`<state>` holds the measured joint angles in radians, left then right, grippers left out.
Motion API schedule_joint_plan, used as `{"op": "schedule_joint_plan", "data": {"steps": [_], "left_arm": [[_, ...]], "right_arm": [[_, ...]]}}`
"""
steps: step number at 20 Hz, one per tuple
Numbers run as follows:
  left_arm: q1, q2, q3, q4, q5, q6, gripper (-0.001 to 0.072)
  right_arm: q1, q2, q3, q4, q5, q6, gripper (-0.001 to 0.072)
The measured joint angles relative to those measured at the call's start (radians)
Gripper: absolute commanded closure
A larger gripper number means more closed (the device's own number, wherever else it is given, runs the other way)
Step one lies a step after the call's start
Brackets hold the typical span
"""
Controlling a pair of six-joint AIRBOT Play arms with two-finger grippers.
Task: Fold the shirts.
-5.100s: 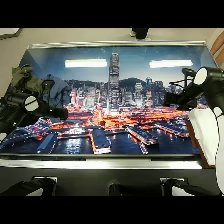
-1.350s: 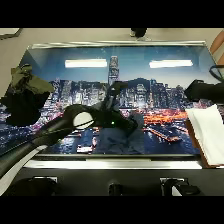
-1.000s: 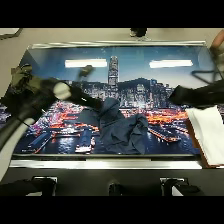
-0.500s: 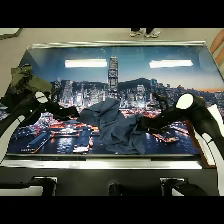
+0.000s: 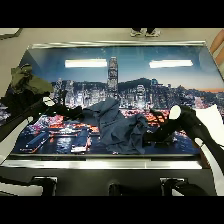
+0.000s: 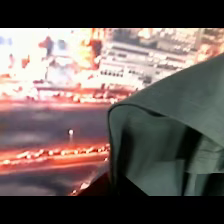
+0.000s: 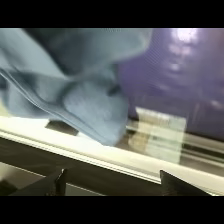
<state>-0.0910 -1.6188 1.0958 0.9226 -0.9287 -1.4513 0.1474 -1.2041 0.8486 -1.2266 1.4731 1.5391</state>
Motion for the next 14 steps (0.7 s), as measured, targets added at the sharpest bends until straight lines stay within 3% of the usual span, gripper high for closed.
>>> {"op": "schedule_joint_plan", "data": {"steps": [6, 7, 8, 9, 10, 14], "left_arm": [[-0.002, 0.001, 0.000, -0.014, -0.037, 0.047, 0.0681], [-0.002, 0.004, 0.000, -0.013, -0.049, 0.052, 0.0681], [-0.002, 0.008, 0.000, -0.013, -0.057, 0.057, 0.0682], [-0.002, 0.012, 0.001, -0.016, -0.067, 0.059, 0.0681], [-0.002, 0.017, 0.000, -0.017, -0.076, 0.061, 0.0682], [0.000, 0.084, 0.003, -0.020, -0.106, 0.085, 0.0684]], "right_arm": [[0.000, -0.011, -0.148, 0.081, -0.155, -0.026, 0.0013], [0.000, -0.022, -0.160, 0.101, -0.184, -0.029, 0.0056], [0.000, -0.035, -0.168, 0.122, -0.203, -0.030, 0.0194], [0.000, -0.049, -0.174, 0.147, -0.220, -0.030, 0.0404], [0.000, -0.061, -0.178, 0.174, -0.233, -0.031, 0.0662], [0.000, -0.050, -0.151, 0.239, -0.257, -0.032, 0.0675]]}}
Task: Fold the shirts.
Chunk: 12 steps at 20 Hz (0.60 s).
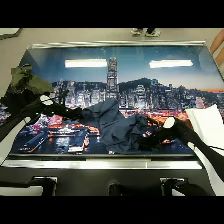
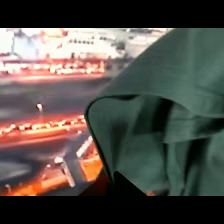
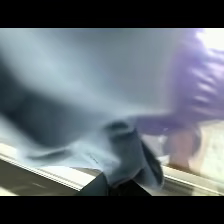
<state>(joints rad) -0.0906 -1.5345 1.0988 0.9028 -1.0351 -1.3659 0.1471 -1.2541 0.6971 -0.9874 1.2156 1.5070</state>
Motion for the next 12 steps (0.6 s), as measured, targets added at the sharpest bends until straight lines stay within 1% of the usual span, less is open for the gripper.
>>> {"op": "schedule_joint_plan", "data": {"steps": [3, 6, 9, 12], "left_arm": [[0.032, 0.150, 0.038, 0.006, -0.010, 0.042, 0.0684], [0.124, 0.364, 0.164, 0.043, -0.005, 0.039, 0.0685], [0.263, 0.564, 0.347, 0.121, 0.021, -0.053, 0.0686], [0.373, 0.716, 0.471, 0.166, 0.017, -0.135, 0.0686]], "right_arm": [[-0.019, 0.112, 0.131, 0.016, -0.008, 0.006, 0.0675], [-0.118, 0.256, 0.385, 0.009, -0.031, 0.067, 0.0675], [-0.270, 0.361, 0.715, -0.090, -0.051, 0.147, 0.0675], [-0.360, 0.406, 0.958, -0.166, -0.016, 0.193, 0.0675]]}}
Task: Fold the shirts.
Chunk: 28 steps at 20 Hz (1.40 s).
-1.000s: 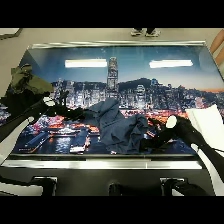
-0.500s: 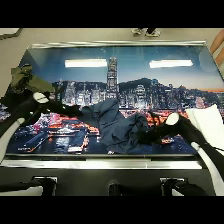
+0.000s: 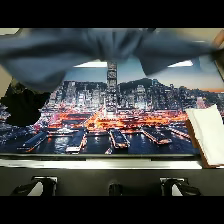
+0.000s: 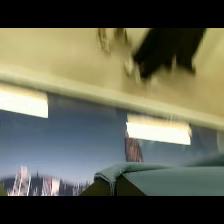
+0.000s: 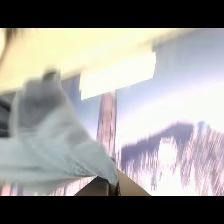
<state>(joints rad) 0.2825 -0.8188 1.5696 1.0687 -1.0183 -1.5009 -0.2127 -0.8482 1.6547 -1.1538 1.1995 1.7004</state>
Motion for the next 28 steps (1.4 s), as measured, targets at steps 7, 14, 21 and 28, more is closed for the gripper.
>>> {"op": "schedule_joint_plan", "data": {"steps": [7, 14, 21, 28], "left_arm": [[0.077, 0.150, 0.071, 0.106, -0.090, -0.071, 0.0684], [0.084, 0.191, 0.106, 0.129, -0.105, -0.081, 0.0684], [0.082, 0.187, 0.110, 0.116, -0.180, -0.055, 0.0684], [0.083, 0.310, -0.181, 0.095, -0.294, -0.023, 0.0684]], "right_arm": [[-0.051, 0.030, 0.153, -0.075, 0.108, 0.031, 0.0674], [-0.056, 0.084, 0.169, -0.121, 0.152, 0.032, 0.0673], [-0.056, 0.085, 0.170, -0.227, 0.393, 0.027, 0.0673], [-0.057, 0.135, 0.076, -0.186, 0.614, 0.025, 0.0673]]}}
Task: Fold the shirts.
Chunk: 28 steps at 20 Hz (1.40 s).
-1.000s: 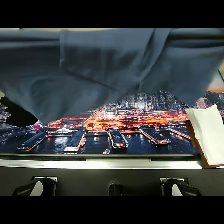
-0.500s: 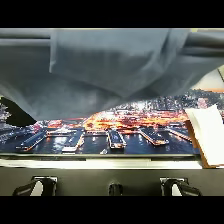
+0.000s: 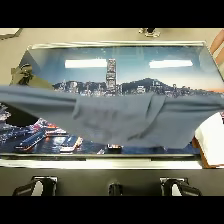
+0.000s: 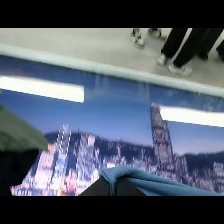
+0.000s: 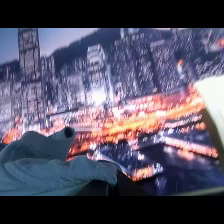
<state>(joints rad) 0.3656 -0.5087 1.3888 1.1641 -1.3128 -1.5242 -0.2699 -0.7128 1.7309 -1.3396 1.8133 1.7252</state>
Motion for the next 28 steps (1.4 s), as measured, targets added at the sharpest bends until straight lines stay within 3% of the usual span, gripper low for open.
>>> {"op": "schedule_joint_plan", "data": {"steps": [6, 10, 16, 17, 19, 22, 28], "left_arm": [[-0.028, 0.051, -0.342, -0.020, 0.025, 0.049, 0.0683], [-0.103, -0.024, -0.508, -0.082, 0.182, 0.087, 0.0683], [-0.269, -0.344, -0.572, -0.119, 0.461, 0.108, 0.0682], [-0.295, -0.400, -0.575, -0.127, 0.500, 0.108, 0.0683], [-0.345, -0.502, -0.579, -0.139, 0.560, 0.110, 0.0682], [-0.383, -0.594, -0.581, -0.145, 0.603, 0.111, 0.0682], [-0.405, -0.635, -0.582, -0.150, 0.613, 0.111, 0.0682]], "right_arm": [[0.000, 0.060, -0.502, 0.030, -0.026, 0.019, 0.0671], [0.000, -0.039, -0.736, 0.037, -0.254, 0.041, 0.0671], [0.000, -0.367, -0.818, 0.172, -0.689, 0.071, 0.0662], [0.000, -0.424, -0.822, 0.214, -0.748, 0.071, 0.0521], [0.000, -0.512, -0.826, 0.283, -0.845, 0.053, 0.0037], [-0.002, -0.574, -0.796, 0.334, -0.883, -0.054, 0.0019], [-0.002, -0.624, -0.779, 0.226, -0.648, -0.180, 0.0071]]}}
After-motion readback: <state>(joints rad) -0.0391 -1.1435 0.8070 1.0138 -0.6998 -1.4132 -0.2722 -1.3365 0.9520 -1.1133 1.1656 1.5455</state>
